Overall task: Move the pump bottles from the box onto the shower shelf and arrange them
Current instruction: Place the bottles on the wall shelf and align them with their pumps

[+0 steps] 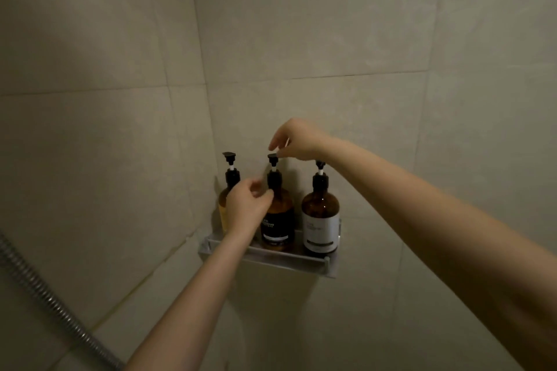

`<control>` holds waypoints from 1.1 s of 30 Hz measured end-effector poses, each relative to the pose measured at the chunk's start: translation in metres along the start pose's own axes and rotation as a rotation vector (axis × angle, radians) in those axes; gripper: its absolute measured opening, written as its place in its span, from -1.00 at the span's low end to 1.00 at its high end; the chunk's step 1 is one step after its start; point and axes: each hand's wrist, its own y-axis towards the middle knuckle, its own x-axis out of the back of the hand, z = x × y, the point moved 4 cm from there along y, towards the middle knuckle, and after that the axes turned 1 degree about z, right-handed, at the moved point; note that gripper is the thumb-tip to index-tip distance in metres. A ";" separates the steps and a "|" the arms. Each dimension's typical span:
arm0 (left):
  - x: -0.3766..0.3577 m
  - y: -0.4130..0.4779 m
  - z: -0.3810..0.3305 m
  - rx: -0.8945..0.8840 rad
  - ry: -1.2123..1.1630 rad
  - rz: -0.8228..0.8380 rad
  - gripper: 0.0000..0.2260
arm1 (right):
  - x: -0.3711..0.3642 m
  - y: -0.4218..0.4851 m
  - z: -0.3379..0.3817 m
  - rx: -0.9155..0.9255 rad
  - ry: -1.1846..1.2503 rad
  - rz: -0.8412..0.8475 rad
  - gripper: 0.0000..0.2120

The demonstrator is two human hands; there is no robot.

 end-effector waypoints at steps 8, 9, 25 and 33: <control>-0.010 -0.002 0.015 -0.053 0.004 0.062 -0.62 | -0.010 0.012 -0.001 -0.001 -0.013 0.022 -0.72; -0.010 -0.002 0.016 -0.048 -0.009 0.062 -0.62 | -0.011 0.014 -0.002 -0.010 -0.005 0.021 -0.73; -0.009 -0.002 0.020 -0.035 -0.080 0.069 -0.58 | -0.014 0.022 -0.029 -0.303 0.370 0.037 -0.70; -0.009 -0.004 0.021 -0.025 -0.089 0.067 -0.59 | -0.019 0.031 -0.026 -0.340 0.318 0.005 -0.61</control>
